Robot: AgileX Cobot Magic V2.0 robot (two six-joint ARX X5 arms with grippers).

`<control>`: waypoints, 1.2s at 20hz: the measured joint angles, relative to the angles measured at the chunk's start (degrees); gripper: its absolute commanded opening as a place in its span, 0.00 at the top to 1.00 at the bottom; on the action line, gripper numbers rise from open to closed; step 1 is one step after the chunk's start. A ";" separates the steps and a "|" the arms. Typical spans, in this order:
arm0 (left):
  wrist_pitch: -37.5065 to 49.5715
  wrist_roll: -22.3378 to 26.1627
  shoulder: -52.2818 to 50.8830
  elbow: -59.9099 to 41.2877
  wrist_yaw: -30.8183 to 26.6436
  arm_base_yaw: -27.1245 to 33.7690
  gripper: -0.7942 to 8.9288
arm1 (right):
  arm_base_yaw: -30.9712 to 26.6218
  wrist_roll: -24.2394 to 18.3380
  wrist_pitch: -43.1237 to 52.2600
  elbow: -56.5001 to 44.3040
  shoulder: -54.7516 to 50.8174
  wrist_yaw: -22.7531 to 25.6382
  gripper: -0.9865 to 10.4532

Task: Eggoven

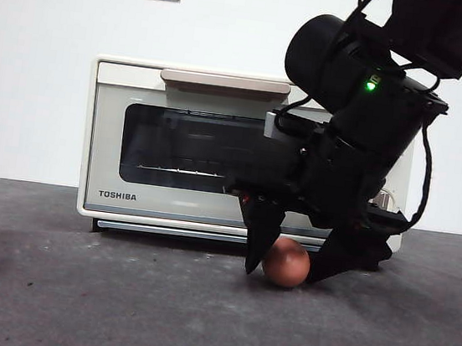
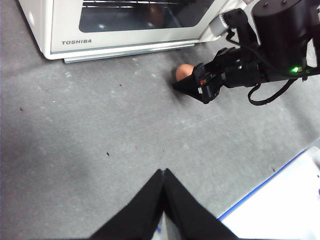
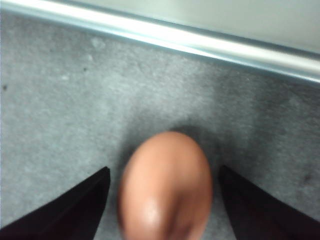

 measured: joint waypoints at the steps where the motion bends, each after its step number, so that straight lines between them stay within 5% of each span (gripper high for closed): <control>1: 0.02 0.02 0.00 0.00 0.00 0.00 0.91 | 0.00 0.11 0.07 0.20 0.20 0.13 0.65; 8: 0.02 0.00 0.02 0.00 0.00 0.00 0.91 | -0.04 0.63 -0.02 0.22 0.44 1.53 0.91; 17: 2.93 -0.04 2.36 0.00 0.00 0.00 0.91 | 0.35 0.37 -5.73 0.11 -7.58 0.63 0.91; 24: 21.11 -4.68 12.41 0.31 -0.02 -6.34 0.91 | 1.99 -1.33 -16.06 0.11 -28.46 -0.44 0.91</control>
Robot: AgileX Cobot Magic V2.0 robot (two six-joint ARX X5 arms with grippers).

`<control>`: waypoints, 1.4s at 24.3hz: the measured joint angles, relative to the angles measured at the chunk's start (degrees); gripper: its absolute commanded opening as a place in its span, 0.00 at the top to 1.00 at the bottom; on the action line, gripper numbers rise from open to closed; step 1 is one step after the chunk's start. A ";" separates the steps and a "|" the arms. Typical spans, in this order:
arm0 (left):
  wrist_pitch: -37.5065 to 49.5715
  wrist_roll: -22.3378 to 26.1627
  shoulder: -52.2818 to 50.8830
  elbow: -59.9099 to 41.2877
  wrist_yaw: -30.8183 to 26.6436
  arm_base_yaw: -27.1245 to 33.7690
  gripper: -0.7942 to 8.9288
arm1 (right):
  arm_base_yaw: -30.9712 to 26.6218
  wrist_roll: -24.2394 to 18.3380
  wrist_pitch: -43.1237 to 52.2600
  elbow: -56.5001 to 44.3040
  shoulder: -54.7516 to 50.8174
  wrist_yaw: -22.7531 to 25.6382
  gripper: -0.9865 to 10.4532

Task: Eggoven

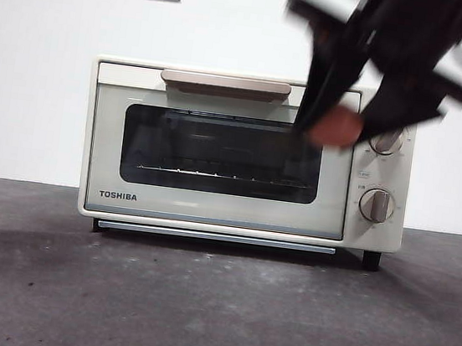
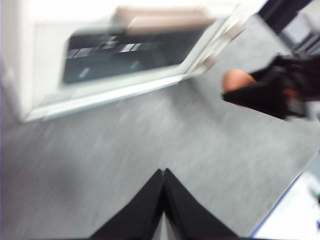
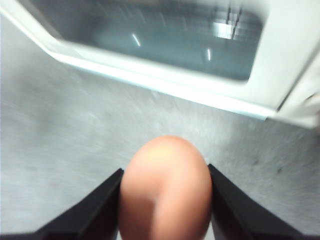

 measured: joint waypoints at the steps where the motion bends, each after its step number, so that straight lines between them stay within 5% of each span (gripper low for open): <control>1: 3.78 -1.14 2.08 0.02 -0.20 -1.53 0.91 | 0.20 -0.15 -1.22 0.00 -3.13 0.00 0.91; 7: 21.99 -4.17 16.70 3.19 -7.93 -8.48 0.91 | 0.22 -1.29 -9.14 0.00 -18.64 0.04 0.91; 12: 27.02 -4.15 25.68 8.85 -10.67 -9.35 0.91 | 0.22 -1.60 -11.93 0.00 -24.09 0.07 0.91; 34: 28.02 0.31 40.26 18.23 -15.78 -13.42 0.91 | 0.22 -2.91 -13.31 0.00 -28.02 0.46 0.91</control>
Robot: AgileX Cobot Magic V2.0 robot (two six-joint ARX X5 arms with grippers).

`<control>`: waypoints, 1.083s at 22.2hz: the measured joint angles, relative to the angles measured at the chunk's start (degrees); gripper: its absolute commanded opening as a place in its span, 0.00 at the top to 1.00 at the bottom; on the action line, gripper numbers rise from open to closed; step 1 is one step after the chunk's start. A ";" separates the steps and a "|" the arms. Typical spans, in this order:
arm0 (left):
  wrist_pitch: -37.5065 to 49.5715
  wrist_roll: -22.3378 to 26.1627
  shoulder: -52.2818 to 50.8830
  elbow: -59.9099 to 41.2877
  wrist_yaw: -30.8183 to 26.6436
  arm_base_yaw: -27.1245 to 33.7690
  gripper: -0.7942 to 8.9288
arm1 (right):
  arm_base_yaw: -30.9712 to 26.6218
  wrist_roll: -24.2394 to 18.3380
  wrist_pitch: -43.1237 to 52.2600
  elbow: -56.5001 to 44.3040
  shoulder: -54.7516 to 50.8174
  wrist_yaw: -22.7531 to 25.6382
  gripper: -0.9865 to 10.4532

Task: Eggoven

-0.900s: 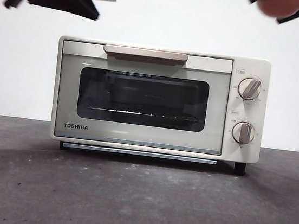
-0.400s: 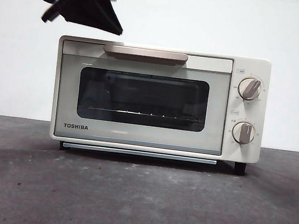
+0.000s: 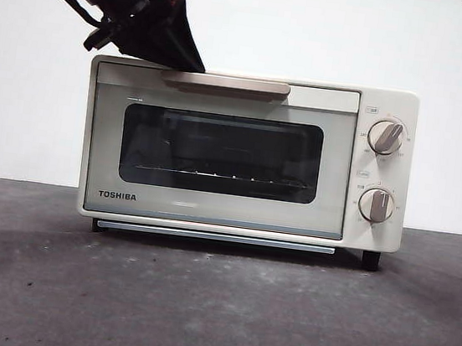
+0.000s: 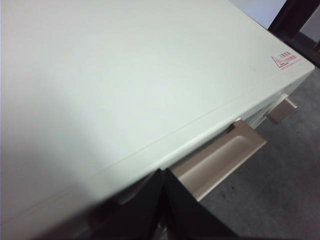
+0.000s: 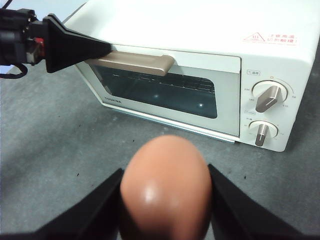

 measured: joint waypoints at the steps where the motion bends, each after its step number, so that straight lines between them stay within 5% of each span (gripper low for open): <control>1: 0.15 0.17 0.20 0.09 -0.02 -0.13 0.91 | 0.00 -0.02 0.00 0.00 0.00 0.02 0.91; 15: -4.22 2.62 1.33 1.97 -0.26 -4.96 0.91 | 0.00 -0.13 0.00 0.00 0.00 0.02 0.91; 24: -17.46 3.10 1.44 1.38 2.38 -11.98 0.91 | 0.00 -0.17 -0.02 0.00 0.00 0.02 0.91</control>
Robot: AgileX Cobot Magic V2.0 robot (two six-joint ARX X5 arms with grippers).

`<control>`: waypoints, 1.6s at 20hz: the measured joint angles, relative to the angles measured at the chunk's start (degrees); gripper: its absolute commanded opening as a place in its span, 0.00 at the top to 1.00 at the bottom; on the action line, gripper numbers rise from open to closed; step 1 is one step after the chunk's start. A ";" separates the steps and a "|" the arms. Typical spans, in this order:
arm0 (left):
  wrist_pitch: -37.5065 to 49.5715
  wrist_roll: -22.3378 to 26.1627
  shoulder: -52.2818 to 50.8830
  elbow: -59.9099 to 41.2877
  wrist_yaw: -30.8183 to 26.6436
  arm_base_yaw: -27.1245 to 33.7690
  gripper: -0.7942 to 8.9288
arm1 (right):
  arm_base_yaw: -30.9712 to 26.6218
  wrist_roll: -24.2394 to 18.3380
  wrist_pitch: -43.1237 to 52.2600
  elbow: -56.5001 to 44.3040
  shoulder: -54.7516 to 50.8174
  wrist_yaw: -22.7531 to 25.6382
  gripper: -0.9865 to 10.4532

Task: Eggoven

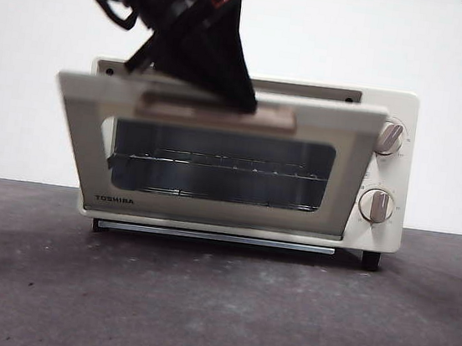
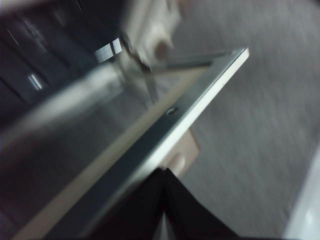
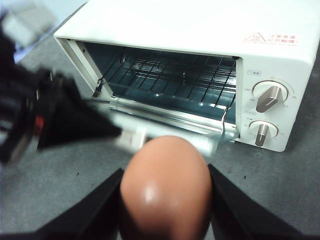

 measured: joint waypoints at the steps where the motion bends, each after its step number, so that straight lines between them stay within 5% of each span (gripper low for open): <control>1: -1.51 0.02 0.26 -0.17 0.04 -0.55 0.91 | 0.00 -0.02 0.02 0.00 0.00 0.00 0.91; 16: -10.62 -1.68 -5.81 -0.81 -2.80 -5.07 0.91 | 0.00 -0.11 1.38 0.00 3.83 -0.13 0.91; 28: -21.00 -0.48 -29.66 -0.92 -2.86 14.25 0.91 | -1.05 0.63 25.57 0.00 30.49 -4.13 0.91; 32: -26.58 1.53 -35.43 -0.98 -2.84 16.22 0.91 | -3.15 2.10 34.71 0.00 40.02 -4.57 0.91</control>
